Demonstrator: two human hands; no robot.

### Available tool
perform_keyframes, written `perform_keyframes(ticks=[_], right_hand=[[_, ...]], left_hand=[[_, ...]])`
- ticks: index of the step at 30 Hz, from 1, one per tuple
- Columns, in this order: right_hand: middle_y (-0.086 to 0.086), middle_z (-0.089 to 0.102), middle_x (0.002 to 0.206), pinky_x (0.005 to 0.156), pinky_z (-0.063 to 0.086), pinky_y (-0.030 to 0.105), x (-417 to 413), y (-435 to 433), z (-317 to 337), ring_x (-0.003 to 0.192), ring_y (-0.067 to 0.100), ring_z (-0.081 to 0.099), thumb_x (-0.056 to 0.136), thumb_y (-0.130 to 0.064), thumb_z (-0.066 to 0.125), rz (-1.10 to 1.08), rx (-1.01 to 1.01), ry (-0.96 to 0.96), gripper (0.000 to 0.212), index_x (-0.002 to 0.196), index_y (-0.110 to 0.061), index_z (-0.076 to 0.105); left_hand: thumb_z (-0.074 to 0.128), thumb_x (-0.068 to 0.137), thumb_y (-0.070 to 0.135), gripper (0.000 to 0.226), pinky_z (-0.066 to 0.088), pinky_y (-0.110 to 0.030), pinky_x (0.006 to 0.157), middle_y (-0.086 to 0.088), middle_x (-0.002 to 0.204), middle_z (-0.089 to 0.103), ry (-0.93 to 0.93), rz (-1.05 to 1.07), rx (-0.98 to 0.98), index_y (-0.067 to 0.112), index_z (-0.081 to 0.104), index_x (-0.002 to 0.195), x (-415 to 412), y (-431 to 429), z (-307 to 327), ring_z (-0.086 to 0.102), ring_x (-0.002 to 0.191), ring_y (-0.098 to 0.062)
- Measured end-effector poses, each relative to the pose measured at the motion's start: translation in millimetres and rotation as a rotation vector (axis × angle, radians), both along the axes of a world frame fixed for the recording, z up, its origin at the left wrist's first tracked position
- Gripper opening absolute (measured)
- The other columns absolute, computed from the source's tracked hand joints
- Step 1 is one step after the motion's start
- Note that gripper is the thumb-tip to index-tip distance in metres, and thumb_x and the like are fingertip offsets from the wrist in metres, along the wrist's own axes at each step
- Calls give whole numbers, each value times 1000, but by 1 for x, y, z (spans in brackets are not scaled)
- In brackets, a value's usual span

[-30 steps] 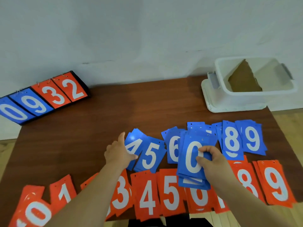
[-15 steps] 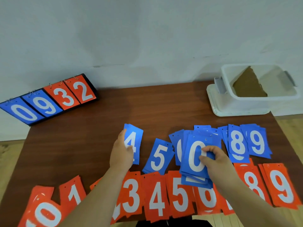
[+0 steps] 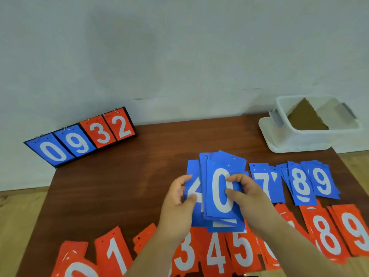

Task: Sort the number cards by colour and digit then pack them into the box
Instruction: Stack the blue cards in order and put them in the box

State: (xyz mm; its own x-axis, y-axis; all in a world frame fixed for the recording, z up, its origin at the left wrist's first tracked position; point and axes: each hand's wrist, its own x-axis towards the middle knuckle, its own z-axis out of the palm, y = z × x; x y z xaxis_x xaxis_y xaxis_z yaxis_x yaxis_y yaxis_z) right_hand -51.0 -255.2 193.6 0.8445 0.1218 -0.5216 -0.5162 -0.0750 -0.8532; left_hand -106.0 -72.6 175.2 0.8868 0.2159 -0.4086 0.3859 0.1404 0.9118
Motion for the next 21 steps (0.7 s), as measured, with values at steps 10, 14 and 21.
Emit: perform_keyframes(ticks=[10, 14, 21], right_hand=[[6, 72, 111, 87, 56, 61, -24, 5, -10, 96, 30, 73, 96, -12, 65, 13, 49, 96, 13, 103, -22, 67], [5, 67, 108, 76, 59, 57, -12, -27, -8, 90, 36, 69, 96, -16, 64, -55, -284, -124, 16, 99, -32, 63], [-8, 65, 104, 71, 61, 48, -3, -113, -26, 93, 40, 65, 96, -15, 62, -131, -447, -104, 15, 100, -30, 60]], left_hand=[[39, 102, 57, 28, 59, -35, 85, 4, 108, 70, -58, -201, -45, 44, 54, 122, -8, -21, 16, 69, 94, -15], [52, 100, 49, 32, 51, -22, 78, 13, 109, 64, -15, -133, 215, 48, 46, 131, 5, -24, -3, 65, 97, -3], [75, 79, 47, 88, 49, -41, 99, -6, 142, 41, 353, -275, 775, 29, 29, 152, 45, -57, -91, 50, 127, -28]])
